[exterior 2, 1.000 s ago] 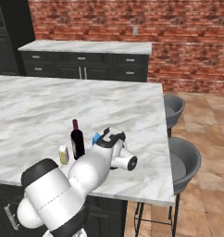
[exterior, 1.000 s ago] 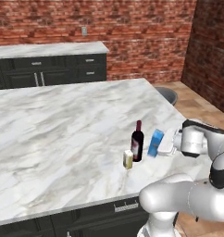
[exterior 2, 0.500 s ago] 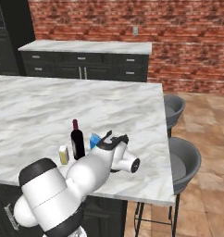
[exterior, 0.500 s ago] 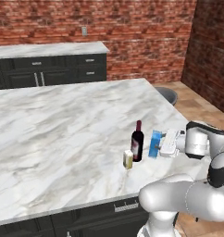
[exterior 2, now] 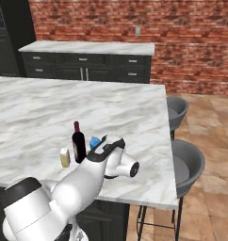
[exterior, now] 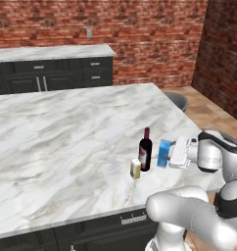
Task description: Move the drinks to the dining counter.
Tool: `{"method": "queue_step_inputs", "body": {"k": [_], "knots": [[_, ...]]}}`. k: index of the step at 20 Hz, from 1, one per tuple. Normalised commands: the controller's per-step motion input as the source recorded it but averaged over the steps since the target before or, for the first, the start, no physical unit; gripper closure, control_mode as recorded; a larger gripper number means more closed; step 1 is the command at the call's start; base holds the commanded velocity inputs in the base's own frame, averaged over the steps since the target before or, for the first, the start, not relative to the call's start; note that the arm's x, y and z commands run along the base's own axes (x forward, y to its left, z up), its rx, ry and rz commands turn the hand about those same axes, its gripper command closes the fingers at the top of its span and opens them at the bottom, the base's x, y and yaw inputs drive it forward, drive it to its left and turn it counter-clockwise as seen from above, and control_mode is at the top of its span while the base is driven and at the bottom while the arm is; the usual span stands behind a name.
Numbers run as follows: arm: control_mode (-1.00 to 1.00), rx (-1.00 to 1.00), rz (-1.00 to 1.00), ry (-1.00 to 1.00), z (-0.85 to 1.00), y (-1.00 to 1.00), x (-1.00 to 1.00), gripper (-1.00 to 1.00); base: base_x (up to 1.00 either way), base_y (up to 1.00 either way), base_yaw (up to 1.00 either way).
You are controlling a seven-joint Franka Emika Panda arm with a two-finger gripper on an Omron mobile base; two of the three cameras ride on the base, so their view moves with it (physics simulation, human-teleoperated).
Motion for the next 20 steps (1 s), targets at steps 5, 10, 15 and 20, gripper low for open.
{"method": "queue_step_inputs", "body": {"k": [5,10,15,20], "knots": [[-1.0,0.0,0.0,0.0,0.79,-0.14,-0.22,-1.0,0.0,0.0,0.0],[-1.0,0.0,0.0,-0.03,0.67,-0.1,-0.58,-1.0,0.0,0.0,0.0],[-1.0,0.0,0.0,-0.15,0.52,-0.17,-0.95,-1.0,0.0,0.0,0.0],[-1.0,0.0,-0.03,-0.21,0.28,-0.06,-0.75,-1.0,0.0,0.0,0.0]]}}
